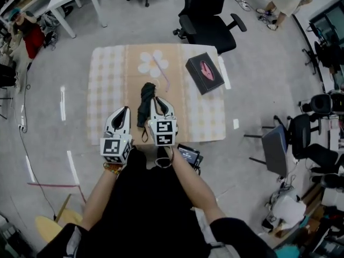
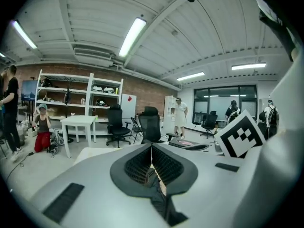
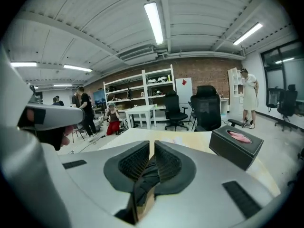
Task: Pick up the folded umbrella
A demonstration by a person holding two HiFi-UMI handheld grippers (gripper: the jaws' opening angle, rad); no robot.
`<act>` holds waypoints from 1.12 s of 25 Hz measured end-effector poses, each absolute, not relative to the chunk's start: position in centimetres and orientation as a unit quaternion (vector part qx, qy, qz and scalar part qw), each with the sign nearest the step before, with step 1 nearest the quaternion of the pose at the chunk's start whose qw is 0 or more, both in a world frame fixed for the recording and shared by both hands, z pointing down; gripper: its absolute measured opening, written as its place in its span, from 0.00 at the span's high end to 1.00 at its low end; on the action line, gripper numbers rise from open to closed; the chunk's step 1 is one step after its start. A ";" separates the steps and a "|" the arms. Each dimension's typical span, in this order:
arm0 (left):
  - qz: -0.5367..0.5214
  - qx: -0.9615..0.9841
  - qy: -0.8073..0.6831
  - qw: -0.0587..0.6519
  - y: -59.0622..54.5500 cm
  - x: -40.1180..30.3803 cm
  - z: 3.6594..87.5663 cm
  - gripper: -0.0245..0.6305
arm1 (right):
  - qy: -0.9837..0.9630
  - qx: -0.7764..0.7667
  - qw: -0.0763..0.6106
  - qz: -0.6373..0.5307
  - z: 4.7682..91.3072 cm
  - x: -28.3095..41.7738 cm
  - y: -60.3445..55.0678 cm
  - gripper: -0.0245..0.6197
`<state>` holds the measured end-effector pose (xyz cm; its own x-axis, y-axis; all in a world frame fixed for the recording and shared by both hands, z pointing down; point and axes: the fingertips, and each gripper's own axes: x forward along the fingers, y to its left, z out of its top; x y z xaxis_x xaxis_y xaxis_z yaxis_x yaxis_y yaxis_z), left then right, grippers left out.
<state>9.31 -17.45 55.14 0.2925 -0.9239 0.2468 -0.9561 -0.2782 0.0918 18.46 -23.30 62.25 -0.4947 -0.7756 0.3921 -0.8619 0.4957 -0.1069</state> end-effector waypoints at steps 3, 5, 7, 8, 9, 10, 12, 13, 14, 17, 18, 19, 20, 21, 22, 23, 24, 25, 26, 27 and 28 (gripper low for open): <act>0.071 0.797 -0.588 0.117 -17.4 8.2 55.8 0.94 | -0.842 0.487 0.170 0.159 64.5 17.6 -23.5 0.93; 0.074 0.799 -0.584 0.122 -17.1 7.5 56.1 0.94 | -0.834 0.492 0.185 0.166 65.8 17.1 -23.6 0.93; 0.075 0.800 -0.581 0.126 -16.9 6.8 56.2 0.94 | -0.827 0.498 0.196 0.175 67.0 16.6 -24.0 0.90; 0.075 0.801 -0.581 0.127 -16.9 6.5 56.3 0.94 | -0.823 0.500 0.199 0.183 67.6 16.4 -24.2 0.86; 0.075 0.801 -0.580 0.128 -16.8 6.2 56.3 0.94 | -0.819 0.502 0.202 0.192 68.3 16.2 -24.4 0.80; 0.076 0.801 -0.580 0.128 -16.8 5.9 56.3 0.94 | -0.814 0.504 0.205 0.201 68.9 16.0 -24.6 0.76; 0.079 0.801 -0.579 0.126 -16.9 5.4 56.5 0.94 | -0.806 0.509 0.217 0.211 70.3 15.6 -25.1 0.74; 0.081 0.802 -0.579 0.126 -17.0 5.1 56.5 0.94 | -0.801 0.511 0.224 0.215 71.0 15.5 -25.3 0.73; 0.082 0.802 -0.578 0.125 -17.1 4.9 56.6 0.94 | -0.796 0.513 0.232 0.222 71.8 15.4 -25.5 0.71; 0.086 0.803 -0.577 0.124 -17.3 4.5 56.3 0.94 | -0.780 0.511 0.253 0.259 74.2 15.0 -25.7 0.64; 0.088 0.803 -0.576 0.124 -17.2 4.5 56.2 0.94 | -0.774 0.510 0.258 0.272 75.0 14.8 -25.7 0.62; 0.089 0.803 -0.576 0.123 -17.1 4.4 56.2 0.94 | -0.769 0.510 0.262 0.284 75.7 14.6 -25.7 0.61; 0.090 0.803 -0.576 0.123 -16.9 4.3 56.2 0.94 | -0.764 0.509 0.267 0.293 76.5 14.5 -25.7 0.59; 0.091 0.803 -0.576 0.123 -16.8 4.3 56.3 0.94 | -0.758 0.509 0.274 0.302 77.2 14.4 -25.7 0.58; 0.093 0.802 -0.576 0.124 -16.7 4.3 56.4 0.94 | -0.752 0.509 0.280 0.311 77.8 14.5 -25.7 0.57; 0.095 0.802 -0.576 0.125 -16.5 4.2 56.6 0.94 | -0.746 0.508 0.284 0.322 78.3 14.5 -25.7 0.57; 0.097 0.802 -0.576 0.126 -16.4 4.1 56.8 0.94 | -0.742 0.505 0.285 0.337 78.9 14.2 -25.5 0.56; 0.098 0.801 -0.576 0.127 -16.3 3.9 56.9 0.94 | -0.738 0.501 0.284 0.351 79.3 13.9 -25.4 0.55; 0.099 0.800 -0.577 0.127 -16.1 3.6 57.0 0.94 | -0.734 0.499 0.288 0.358 79.6 13.7 -25.3 0.55; 0.100 0.799 -0.579 0.128 -16.1 3.4 57.0 0.94 | -0.731 0.501 0.296 0.357 79.8 13.6 -25.4 0.55; 0.101 0.798 -0.580 0.129 -16.0 3.2 57.0 0.94 | -0.728 0.504 0.303 0.351 80.0 13.5 -25.5 0.55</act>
<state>3.20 -16.02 57.03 0.3062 -0.8997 0.3110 -0.9519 -0.2934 0.0886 13.51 -25.52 80.04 -0.3083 -0.5208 0.7961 -0.9472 0.2454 -0.2063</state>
